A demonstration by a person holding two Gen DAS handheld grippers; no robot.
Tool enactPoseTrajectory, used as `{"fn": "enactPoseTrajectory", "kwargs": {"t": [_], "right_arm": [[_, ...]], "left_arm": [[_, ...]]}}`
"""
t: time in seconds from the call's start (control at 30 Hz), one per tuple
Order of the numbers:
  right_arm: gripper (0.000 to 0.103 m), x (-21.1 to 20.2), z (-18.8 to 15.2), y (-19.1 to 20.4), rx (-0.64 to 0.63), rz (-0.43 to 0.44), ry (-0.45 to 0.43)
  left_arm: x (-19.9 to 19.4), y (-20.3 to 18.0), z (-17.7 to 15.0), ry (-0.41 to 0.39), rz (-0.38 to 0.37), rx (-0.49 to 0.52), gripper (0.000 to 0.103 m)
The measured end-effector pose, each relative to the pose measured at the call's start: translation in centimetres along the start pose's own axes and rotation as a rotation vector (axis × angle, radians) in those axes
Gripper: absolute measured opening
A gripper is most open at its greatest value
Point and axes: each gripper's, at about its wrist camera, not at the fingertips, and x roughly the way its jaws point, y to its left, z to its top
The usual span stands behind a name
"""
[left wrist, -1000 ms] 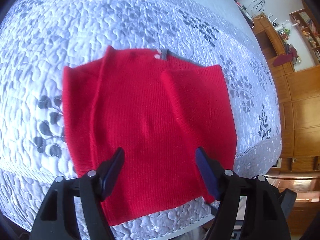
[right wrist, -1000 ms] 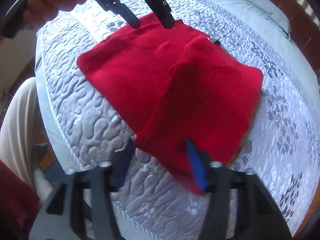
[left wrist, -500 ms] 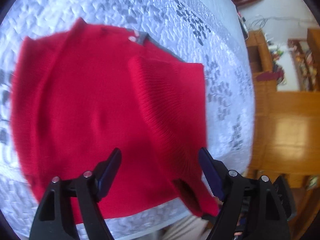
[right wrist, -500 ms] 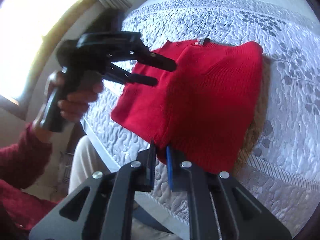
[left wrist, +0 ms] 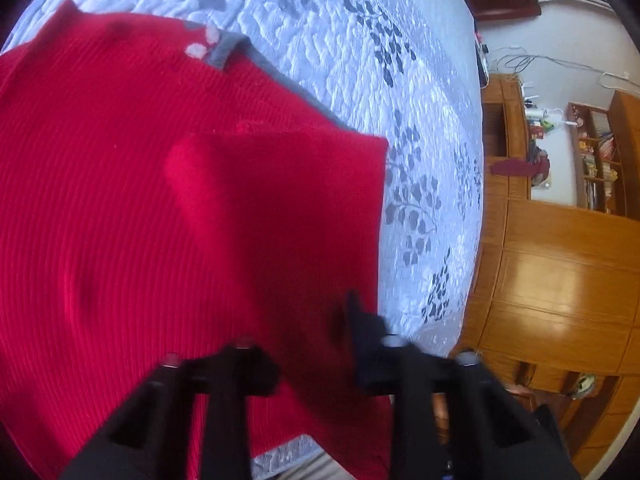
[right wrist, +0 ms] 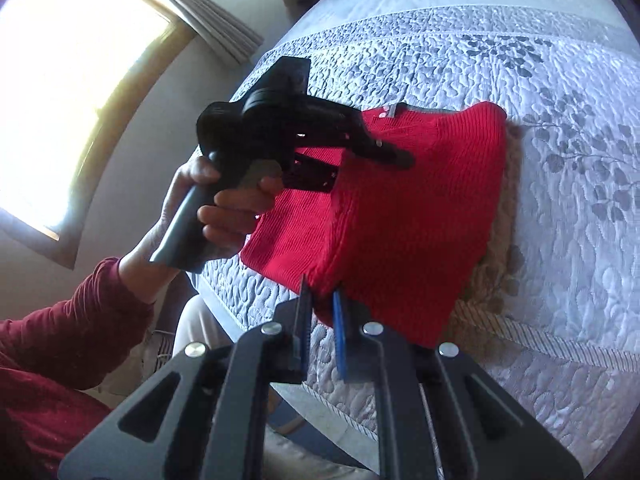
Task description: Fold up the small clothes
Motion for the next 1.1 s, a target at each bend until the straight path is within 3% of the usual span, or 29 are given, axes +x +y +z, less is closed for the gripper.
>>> {"fn": "enactPoseTrajectory", "kwargs": {"t": [0.23,0.5,0.73,0.97,1.07,1.1], "right_arm": [[0.008,1.9,0.5,1.5,-0.001,0.046,0.029],[0.008,6.1,3.7,7.4,-0.079,0.131,0.063],[0.008,13.0,5.0,11.9,-0.139,0.171,0.165],[0.009,21.1,1.8,10.7,-0.130,0.055,0.333],[0.016,21.1,1.4,9.4,-0.088,0.076,0.337],[0.023,20.7,1.4,9.1,-0.084,0.087,0.329]], "left_arm": [[-1.4,-1.8,0.2,-0.058,0.014,0.095,0.017],[-9.5,-3.1,0.0,-0.189,0.060,0.257,0.016],[-16.1,1.6,-0.3,-0.288,0.138,0.295,0.013],[-14.0,10.0,0.0,-0.227,0.205,0.198,0.013],[-13.7,10.7,0.0,-0.236,0.163,0.196,0.014],[-13.7,10.5,0.0,-0.235,0.153,0.203,0.015]]}}
